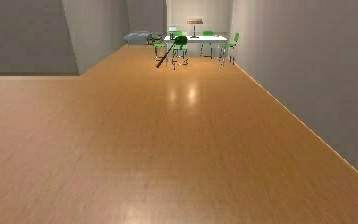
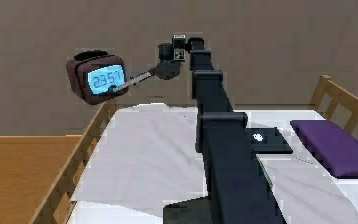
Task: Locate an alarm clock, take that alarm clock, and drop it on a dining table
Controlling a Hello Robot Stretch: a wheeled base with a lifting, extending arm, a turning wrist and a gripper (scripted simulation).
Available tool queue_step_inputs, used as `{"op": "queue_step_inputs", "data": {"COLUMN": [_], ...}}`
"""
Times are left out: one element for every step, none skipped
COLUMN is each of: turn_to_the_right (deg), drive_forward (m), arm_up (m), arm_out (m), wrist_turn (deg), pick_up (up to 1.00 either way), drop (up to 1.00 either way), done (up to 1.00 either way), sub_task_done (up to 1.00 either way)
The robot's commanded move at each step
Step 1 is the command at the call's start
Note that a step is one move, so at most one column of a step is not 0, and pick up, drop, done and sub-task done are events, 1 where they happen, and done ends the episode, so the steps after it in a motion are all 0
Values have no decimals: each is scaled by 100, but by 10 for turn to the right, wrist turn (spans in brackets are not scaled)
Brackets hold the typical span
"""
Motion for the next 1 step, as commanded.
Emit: {"op": "queue_step_inputs", "data": {"turn_to_the_right": [0], "drive_forward": [0], "arm_up": [0], "arm_out": [0], "wrist_turn": [-450], "pick_up": [0], "drop": [0], "done": [0], "sub_task_done": [0]}}
